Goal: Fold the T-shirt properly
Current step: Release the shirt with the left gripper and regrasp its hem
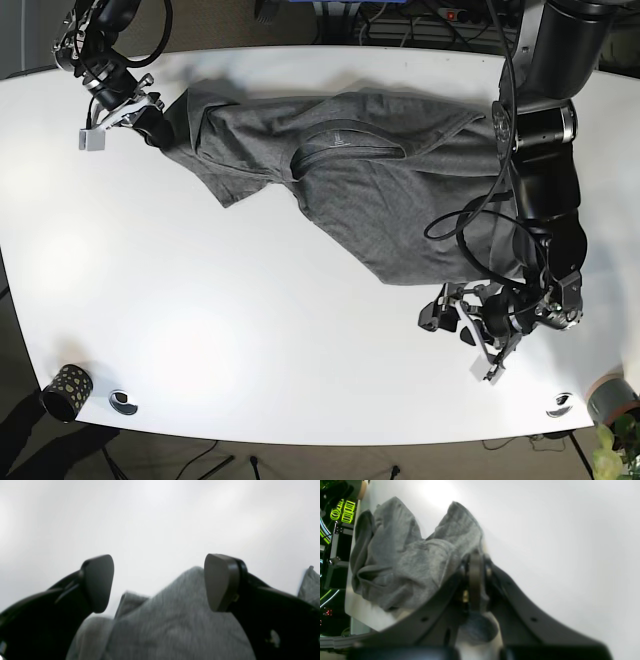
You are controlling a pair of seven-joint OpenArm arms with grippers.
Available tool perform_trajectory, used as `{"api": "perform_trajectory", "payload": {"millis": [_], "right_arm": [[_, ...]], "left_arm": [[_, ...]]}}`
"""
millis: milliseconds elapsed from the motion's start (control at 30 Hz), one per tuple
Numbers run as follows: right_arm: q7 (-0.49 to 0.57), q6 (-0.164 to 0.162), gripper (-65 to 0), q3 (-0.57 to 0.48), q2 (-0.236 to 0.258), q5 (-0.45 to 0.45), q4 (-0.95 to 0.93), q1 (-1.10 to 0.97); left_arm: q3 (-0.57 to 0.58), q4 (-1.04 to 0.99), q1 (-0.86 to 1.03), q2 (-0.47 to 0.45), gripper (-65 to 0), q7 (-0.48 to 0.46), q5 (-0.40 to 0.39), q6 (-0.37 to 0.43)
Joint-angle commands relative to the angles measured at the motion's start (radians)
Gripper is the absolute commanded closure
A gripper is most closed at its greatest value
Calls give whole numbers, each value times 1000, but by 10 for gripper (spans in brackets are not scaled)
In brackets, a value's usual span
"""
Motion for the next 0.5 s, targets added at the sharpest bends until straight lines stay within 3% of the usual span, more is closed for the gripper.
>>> {"api": "perform_trajectory", "payload": {"millis": [0, 200, 333, 467], "right_arm": [[14, 7, 0, 4, 14, 27, 14, 4], [14, 7, 0, 4, 10, 27, 14, 4], [14, 7, 0, 4, 10, 27, 14, 4], [14, 7, 0, 4, 9, 27, 14, 4]], "left_arm": [[41, -39, -61, -1, -517, -60, -19, 29], [187, -200, -114, -2, -517, -188, -19, 106], [276, -266, -128, -2, -517, -224, -19, 132], [298, -318, -127, -7, -517, -261, -19, 179]]}}
